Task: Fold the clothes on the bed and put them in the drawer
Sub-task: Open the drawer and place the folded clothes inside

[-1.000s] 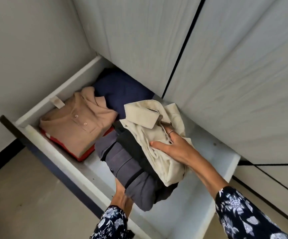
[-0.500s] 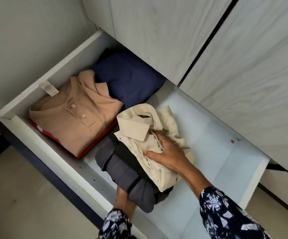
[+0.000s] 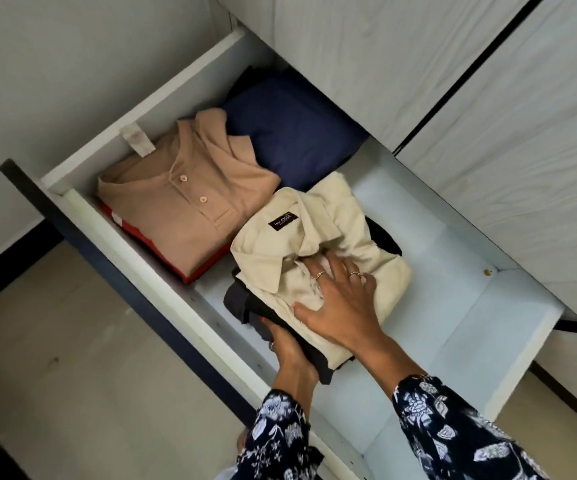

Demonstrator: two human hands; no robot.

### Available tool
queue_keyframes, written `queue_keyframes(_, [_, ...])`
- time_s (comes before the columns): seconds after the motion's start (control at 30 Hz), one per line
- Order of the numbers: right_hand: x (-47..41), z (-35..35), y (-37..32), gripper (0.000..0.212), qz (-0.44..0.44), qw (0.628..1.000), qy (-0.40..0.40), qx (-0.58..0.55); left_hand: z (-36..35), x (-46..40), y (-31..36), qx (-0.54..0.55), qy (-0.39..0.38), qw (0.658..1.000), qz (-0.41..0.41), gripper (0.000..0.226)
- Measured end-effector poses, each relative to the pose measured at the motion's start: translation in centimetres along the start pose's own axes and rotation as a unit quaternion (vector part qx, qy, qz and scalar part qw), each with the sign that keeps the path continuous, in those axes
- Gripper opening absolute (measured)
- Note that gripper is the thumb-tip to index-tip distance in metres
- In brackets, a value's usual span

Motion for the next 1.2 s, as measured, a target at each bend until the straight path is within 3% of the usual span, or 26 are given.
queue_keyframes(0.13, [2.8, -3.5, -0.2, 0.076, 0.008, 1.000, -0.003, 0.006, 0.8, 1.1, 0.4, -0.038, 0.039, 0.995, 0.087, 0.098])
queue_keyframes(0.2, [3.9, -4.6, 0.0, 0.081, 0.009, 1.000, -0.018, 0.006, 0.9, 2.9, 1.6, -0.050, 0.004, 0.998, 0.047, 0.089])
queue_keyframes(0.27, [4.5, -5.3, 0.2, 0.090, 0.007, 0.995, -0.101, 0.026, 1.6, 5.2, 4.3, -0.149, 0.027, 0.985, -0.079, 0.076])
queue_keyframes(0.3, [4.7, -5.2, 0.2, 0.092, 0.009, 0.989, -0.139, 0.043, 2.1, 6.5, 5.8, -0.245, 0.048, 0.954, -0.168, 0.068])
queue_keyframes(0.33, [4.6, -4.9, 0.2, 0.095, 0.012, 0.984, -0.171, 0.053, 2.5, 7.7, 7.3, -0.353, 0.068, 0.897, -0.258, 0.065])
queue_keyframes(0.4, [4.3, -4.0, 0.0, 0.103, 0.007, 0.974, -0.221, 0.053, 3.2, 10.5, 9.6, -0.546, 0.115, 0.718, -0.416, 0.065])
queue_keyframes(0.43, [4.2, -3.9, -0.3, 0.106, 0.003, 0.970, -0.236, 0.053, 3.8, 11.4, 10.4, -0.605, 0.139, 0.636, -0.458, 0.066])
queue_keyframes(0.47, [4.1, -3.8, -0.5, 0.109, 0.000, 0.968, -0.245, 0.056, 4.6, 11.6, 10.9, -0.643, 0.156, 0.585, -0.469, 0.067])
queue_keyframes(0.5, [4.3, -3.9, -0.8, 0.112, -0.002, 0.966, -0.249, 0.064, 5.7, 11.4, 11.4, -0.665, 0.176, 0.563, -0.457, 0.069])
queue_keyframes(0.63, [5.3, -4.5, -1.4, 0.118, 0.000, 0.968, -0.235, 0.092, 9.2, 9.5, 11.8, -0.696, 0.209, 0.581, -0.367, 0.073])
queue_keyframes(0.97, [7.5, -6.4, -2.6, 0.122, 0.022, 0.959, -0.249, 0.134, 10.6, 8.7, 10.8, -0.720, 0.203, 0.556, -0.362, 0.076])
queue_keyframes(1.1, [7.9, -6.3, -3.3, 0.118, 0.034, 0.964, -0.241, 0.111, 11.8, 8.9, 10.8, -0.719, 0.212, 0.563, -0.349, 0.074])
queue_keyframes(1.2, [7.8, -5.5, -3.9, 0.108, 0.034, 0.978, -0.187, 0.091, 12.5, 9.3, 11.3, -0.701, 0.212, 0.585, -0.350, 0.078])
Point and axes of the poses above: each hand's wrist, its own x-axis away from the middle knuckle, its own z-axis out of the back of the hand, y = z × x, the point moved 6 cm from there along -x, towards the middle knuckle, and after that the axes turned 2 degrees about -y, right-handed, at the moved point
